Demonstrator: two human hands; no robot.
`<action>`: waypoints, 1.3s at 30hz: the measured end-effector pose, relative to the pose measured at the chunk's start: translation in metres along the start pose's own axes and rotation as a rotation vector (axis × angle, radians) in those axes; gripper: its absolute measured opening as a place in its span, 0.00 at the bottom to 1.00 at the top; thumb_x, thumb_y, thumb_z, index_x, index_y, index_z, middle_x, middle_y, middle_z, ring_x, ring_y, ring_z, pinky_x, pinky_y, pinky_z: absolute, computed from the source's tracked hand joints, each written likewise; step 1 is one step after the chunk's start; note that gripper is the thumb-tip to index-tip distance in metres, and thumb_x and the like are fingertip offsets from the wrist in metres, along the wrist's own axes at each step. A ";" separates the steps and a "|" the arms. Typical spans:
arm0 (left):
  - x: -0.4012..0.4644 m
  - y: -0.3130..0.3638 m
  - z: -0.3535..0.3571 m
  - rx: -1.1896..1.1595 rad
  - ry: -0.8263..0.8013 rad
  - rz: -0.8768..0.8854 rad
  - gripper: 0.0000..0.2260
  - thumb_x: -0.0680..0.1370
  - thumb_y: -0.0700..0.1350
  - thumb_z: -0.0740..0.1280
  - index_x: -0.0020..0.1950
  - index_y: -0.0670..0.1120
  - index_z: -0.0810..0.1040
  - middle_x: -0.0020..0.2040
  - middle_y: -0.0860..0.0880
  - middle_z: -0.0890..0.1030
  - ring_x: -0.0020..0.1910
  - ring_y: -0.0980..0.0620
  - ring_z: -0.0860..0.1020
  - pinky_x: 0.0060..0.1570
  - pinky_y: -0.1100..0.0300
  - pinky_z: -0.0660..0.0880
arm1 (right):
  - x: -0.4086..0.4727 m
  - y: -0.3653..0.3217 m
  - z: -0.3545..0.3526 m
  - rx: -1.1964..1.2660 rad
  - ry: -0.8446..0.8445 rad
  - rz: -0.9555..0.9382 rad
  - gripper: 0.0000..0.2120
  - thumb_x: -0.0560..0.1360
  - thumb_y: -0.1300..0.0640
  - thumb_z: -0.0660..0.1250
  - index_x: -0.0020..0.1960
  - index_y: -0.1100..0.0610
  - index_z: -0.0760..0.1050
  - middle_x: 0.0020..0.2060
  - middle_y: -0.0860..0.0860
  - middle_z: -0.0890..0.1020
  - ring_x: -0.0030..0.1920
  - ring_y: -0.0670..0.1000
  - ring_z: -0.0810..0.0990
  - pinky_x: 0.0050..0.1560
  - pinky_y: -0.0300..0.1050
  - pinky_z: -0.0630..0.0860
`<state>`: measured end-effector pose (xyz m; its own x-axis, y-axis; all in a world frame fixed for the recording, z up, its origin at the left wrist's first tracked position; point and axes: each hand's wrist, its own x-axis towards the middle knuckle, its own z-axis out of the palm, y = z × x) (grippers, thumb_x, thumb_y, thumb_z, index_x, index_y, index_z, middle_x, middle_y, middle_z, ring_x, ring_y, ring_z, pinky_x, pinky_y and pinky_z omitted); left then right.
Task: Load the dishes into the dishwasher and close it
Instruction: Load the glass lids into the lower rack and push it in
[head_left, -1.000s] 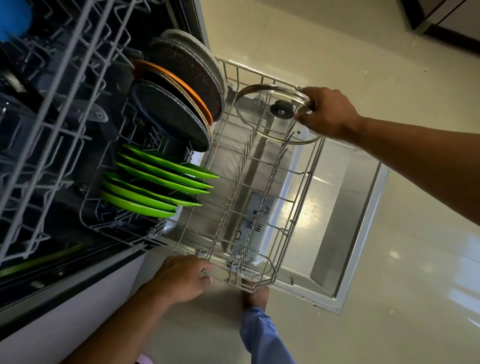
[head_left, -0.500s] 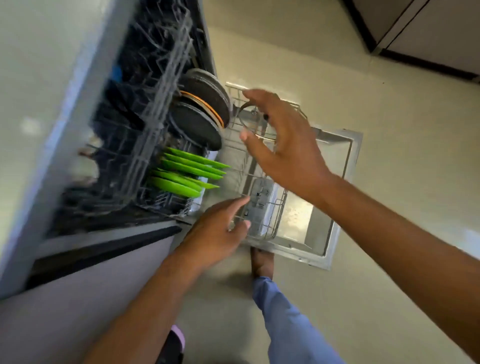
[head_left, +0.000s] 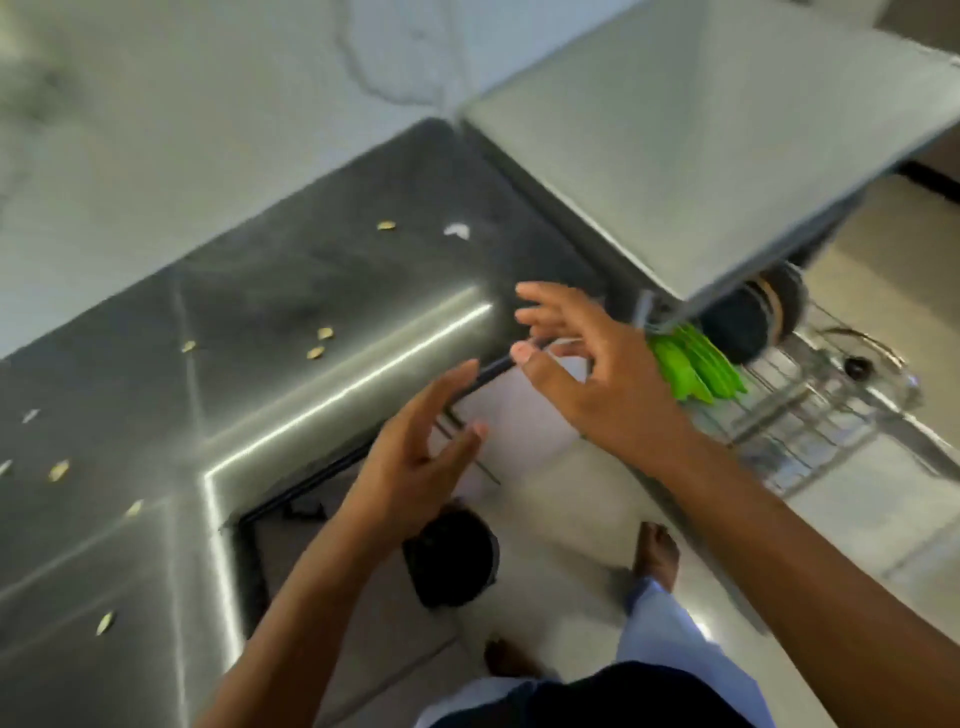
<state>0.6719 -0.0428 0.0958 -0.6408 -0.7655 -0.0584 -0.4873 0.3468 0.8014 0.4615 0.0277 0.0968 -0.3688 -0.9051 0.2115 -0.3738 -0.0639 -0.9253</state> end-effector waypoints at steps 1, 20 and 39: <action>-0.025 -0.010 -0.022 -0.079 0.094 -0.052 0.25 0.79 0.45 0.69 0.76 0.47 0.71 0.73 0.52 0.76 0.73 0.56 0.73 0.73 0.51 0.71 | 0.001 -0.019 0.027 0.026 -0.077 -0.025 0.23 0.77 0.45 0.70 0.71 0.43 0.73 0.59 0.43 0.83 0.60 0.42 0.82 0.61 0.50 0.80; -0.317 -0.168 -0.100 -2.050 1.644 -0.372 0.34 0.82 0.57 0.67 0.79 0.38 0.61 0.75 0.40 0.72 0.75 0.38 0.71 0.76 0.44 0.67 | -0.101 -0.185 0.370 -0.088 -1.174 -0.209 0.18 0.81 0.54 0.70 0.70 0.53 0.76 0.55 0.52 0.85 0.46 0.46 0.81 0.55 0.50 0.81; -0.250 -0.166 -0.138 -1.610 1.476 -0.303 0.13 0.85 0.37 0.62 0.68 0.35 0.75 0.56 0.36 0.84 0.53 0.45 0.85 0.48 0.54 0.85 | -0.040 -0.160 0.323 0.009 -0.942 -0.051 0.16 0.80 0.54 0.71 0.68 0.48 0.77 0.53 0.50 0.86 0.54 0.58 0.85 0.61 0.60 0.81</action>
<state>0.9950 0.0168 0.0595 0.4939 -0.7101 -0.5018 0.8046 0.1546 0.5733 0.8113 -0.0618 0.1345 0.4891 -0.8680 -0.0863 -0.3626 -0.1123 -0.9251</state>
